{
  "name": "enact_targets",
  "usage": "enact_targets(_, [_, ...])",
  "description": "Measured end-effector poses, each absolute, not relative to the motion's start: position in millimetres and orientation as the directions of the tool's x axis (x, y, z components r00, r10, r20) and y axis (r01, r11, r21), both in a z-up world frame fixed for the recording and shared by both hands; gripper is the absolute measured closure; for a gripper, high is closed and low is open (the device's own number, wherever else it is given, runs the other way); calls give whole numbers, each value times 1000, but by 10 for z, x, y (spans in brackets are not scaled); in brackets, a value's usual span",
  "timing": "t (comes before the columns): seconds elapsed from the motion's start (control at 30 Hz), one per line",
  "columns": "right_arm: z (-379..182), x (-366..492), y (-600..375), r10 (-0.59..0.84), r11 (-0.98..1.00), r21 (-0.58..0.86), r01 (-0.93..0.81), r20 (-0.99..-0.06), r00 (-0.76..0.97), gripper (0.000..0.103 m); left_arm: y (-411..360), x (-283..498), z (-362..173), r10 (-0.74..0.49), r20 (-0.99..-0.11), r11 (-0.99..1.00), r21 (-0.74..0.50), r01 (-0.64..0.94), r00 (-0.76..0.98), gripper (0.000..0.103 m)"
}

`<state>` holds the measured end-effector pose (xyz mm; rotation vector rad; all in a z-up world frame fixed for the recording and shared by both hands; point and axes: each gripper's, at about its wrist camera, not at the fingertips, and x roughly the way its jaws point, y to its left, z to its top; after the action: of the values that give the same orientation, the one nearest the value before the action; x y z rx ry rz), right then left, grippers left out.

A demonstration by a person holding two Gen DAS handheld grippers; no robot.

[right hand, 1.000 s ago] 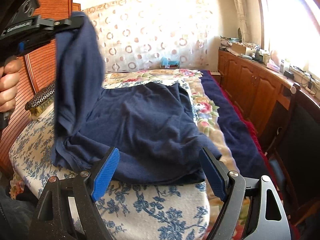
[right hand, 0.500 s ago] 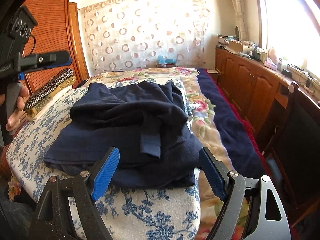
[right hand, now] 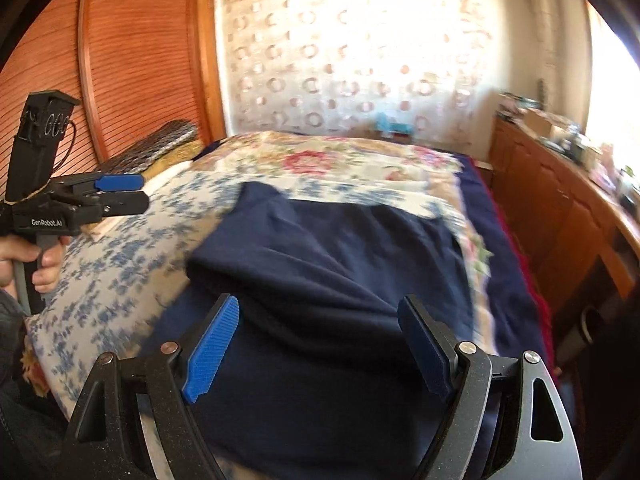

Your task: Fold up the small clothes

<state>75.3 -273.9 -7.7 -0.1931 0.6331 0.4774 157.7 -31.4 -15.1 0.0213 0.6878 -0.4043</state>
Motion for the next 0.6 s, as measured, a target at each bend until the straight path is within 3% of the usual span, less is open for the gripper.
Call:
enact_targets(0.33, [-280,1260,-1899,453,768,-15,-640,-694,560,20,108,1655,-334,-334,-636,935,-129,331,696,23])
enact_targets(0.47, [-404,1405,-1716,422,772,-27,-636,-725,544,20,172,1666,-398,-337,-643,934,-137,329,688,23])
enact_targets(0.53, [-462,1480,-1678,380,791,-60,-609,-733,565,27,180,1684,-433,-339,-646,933,-135,334,684,23])
enact_targets(0.57, [-502,1525,-1670,362,791,-68,-607,-749,555,38,180,1694,-445,-340,-648,932,-137,335,682,23])
enact_targets(0.6, [-545,1560,-1623,353,793,-75,-604,-752,556,59,180,1702,-459,-345,-649,931,-143,336,678,23])
